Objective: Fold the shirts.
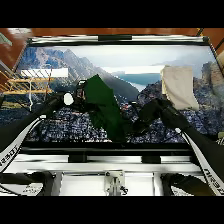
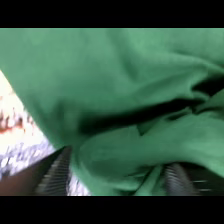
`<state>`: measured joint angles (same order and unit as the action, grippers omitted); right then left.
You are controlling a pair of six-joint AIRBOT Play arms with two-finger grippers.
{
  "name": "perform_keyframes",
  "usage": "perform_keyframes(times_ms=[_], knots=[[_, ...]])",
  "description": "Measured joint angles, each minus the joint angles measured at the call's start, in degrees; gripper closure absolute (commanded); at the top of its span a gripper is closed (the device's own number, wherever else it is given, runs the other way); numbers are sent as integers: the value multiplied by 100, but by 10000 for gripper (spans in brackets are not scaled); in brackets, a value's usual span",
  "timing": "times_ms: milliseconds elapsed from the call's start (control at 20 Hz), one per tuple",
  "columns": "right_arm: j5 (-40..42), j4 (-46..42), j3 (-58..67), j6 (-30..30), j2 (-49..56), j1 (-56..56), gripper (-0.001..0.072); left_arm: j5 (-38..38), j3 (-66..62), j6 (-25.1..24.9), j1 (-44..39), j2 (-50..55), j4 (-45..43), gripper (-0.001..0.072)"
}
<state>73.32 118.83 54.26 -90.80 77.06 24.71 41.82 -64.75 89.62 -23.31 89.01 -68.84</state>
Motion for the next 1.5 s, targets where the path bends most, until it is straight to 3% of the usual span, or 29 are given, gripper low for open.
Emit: perform_keyframes(times_ms=[50,100,250,300,400,650,900,1100,1300,1500], knots=[[-114,26,-2,-13,50,85,19,-55,2,-15,0,24,46,558],[-243,44,-2,-33,92,153,19,-96,2,-28,0,37,94,669],[-719,28,-2,-39,232,280,25,-179,2,-149,7,55,153,671],[-846,26,-2,-44,289,302,127,-188,2,-199,7,48,166,672],[-1008,0,-2,-57,407,326,654,-201,-17,-289,7,20,179,672],[-1115,-205,160,-142,306,354,645,-157,-433,-664,7,-245,195,672],[-861,-1412,1482,-186,-647,352,645,9,-1781,-1410,7,-1093,181,672],[-1858,-1978,3062,-48,-1609,352,645,-306,-3305,-1626,9,-1963,127,672],[-2579,-1537,4059,9,-2131,356,645,-660,-4295,-1681,13,-2621,-166,672],[-2352,-841,4395,17,-2243,365,645,-658,-4586,-1681,13,-2885,-765,672]])
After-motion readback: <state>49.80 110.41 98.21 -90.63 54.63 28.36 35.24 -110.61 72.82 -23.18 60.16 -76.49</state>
